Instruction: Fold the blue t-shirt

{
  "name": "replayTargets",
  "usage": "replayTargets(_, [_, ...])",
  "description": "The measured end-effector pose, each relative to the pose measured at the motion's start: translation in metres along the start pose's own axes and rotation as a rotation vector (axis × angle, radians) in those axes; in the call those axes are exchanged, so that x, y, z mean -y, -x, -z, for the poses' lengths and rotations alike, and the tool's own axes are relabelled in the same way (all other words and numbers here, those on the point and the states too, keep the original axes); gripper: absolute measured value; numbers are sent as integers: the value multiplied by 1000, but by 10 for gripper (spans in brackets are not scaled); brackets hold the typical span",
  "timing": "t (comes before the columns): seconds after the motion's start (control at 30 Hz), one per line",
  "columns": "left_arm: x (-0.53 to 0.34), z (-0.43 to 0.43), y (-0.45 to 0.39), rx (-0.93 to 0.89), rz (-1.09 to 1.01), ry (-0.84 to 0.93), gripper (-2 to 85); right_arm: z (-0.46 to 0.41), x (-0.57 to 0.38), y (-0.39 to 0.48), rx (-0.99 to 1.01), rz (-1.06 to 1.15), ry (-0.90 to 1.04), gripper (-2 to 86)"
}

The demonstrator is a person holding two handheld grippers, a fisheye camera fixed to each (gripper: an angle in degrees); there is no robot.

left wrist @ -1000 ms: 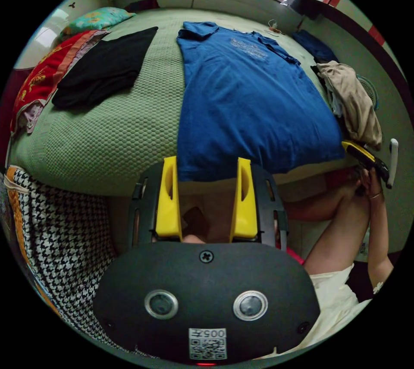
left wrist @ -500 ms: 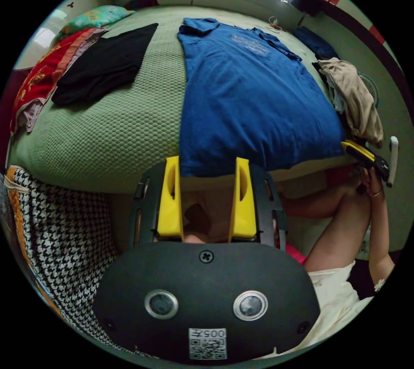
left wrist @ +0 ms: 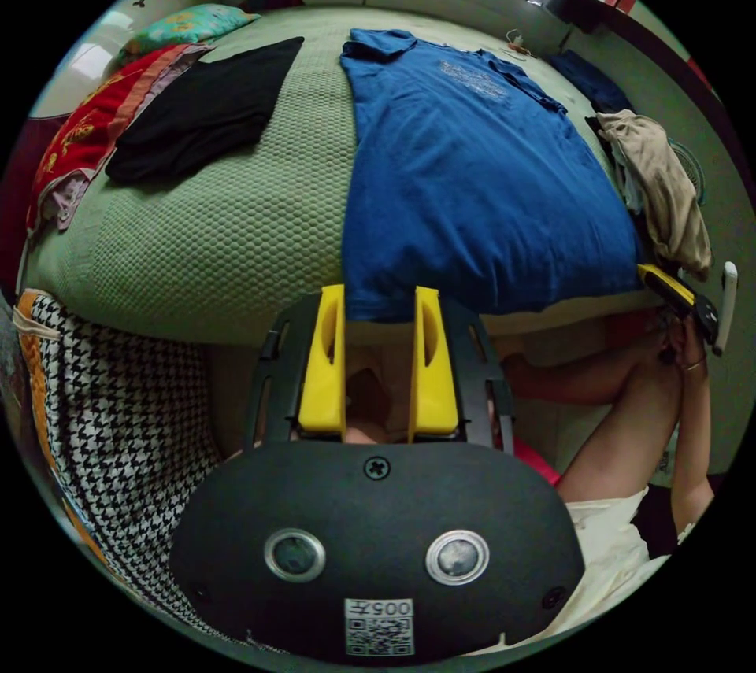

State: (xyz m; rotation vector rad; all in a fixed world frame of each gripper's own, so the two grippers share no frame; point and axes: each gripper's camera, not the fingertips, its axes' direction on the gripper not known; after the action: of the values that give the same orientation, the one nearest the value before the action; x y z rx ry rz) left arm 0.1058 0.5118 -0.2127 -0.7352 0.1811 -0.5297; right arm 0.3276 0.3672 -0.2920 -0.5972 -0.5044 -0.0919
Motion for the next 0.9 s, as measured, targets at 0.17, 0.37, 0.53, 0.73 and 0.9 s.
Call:
replayTargets(0.17, [8,26,6,25,-13,-6,73,8,9,-4,5,-5,5,-17])
replayTargets(0.37, [20,80,24,-138,43,-71,25,34,23,-14,122,4,-61,-17])
replayTargets(0.53, [38,144,22,-107,-15,-105,18,77,49,-30,172,-42,-64,-17])
replayTargets(0.73, [53,215,24,-78,-68,-133,18,128,73,-16,40,79,-41,-17])
replayTargets(0.9, [52,248,32,-50,-103,-100,22,161,71,-15,102,81,-32,-10])
